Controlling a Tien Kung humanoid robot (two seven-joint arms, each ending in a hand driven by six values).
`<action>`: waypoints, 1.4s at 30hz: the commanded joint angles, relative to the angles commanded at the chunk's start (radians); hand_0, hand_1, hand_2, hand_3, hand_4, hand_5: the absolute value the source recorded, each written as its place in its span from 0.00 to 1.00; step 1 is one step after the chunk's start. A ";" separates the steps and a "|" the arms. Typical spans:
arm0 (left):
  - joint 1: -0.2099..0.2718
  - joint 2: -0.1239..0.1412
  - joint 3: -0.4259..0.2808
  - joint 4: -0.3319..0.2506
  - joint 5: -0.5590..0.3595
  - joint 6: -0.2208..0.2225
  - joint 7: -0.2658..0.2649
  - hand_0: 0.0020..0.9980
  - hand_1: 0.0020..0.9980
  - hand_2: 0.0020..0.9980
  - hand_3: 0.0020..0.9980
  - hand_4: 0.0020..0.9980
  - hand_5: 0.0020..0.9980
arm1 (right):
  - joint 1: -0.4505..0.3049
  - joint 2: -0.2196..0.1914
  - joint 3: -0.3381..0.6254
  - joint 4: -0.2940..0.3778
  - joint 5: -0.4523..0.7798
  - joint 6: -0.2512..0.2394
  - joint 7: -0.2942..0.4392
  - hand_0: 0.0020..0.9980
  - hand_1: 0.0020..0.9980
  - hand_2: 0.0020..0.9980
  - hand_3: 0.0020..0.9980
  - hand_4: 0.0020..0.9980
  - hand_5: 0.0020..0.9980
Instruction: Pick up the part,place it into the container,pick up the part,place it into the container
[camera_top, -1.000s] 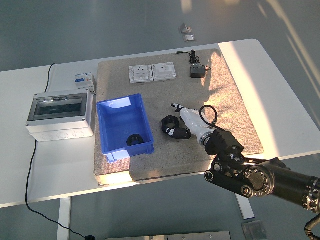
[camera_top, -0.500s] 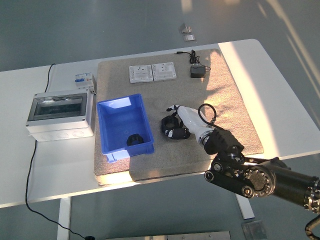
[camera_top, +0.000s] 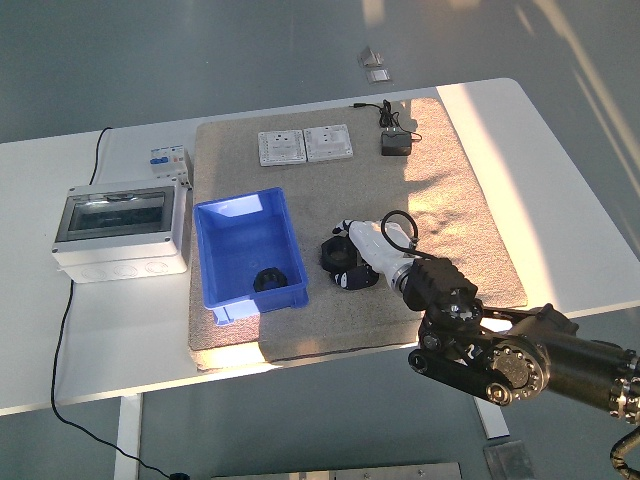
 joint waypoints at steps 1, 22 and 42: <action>0.000 0.000 0.000 0.000 0.001 0.000 0.000 0.68 0.66 0.69 0.61 0.66 0.61 | 0.000 0.000 -0.002 0.000 -0.001 -0.006 0.004 0.86 0.46 0.69 0.87 0.69 0.15; -0.005 0.003 -0.008 0.000 0.011 -0.003 -0.005 0.67 0.66 0.69 0.61 0.65 0.63 | 0.001 -0.004 0.010 -0.006 -0.068 -0.059 0.049 0.70 0.29 0.45 0.60 0.23 0.00; -0.010 0.002 0.001 0.000 -0.007 0.000 -0.005 0.67 0.66 0.69 0.62 0.67 0.67 | 0.083 0.011 -0.048 0.120 0.052 -0.084 0.329 0.71 0.43 0.56 0.62 0.22 0.02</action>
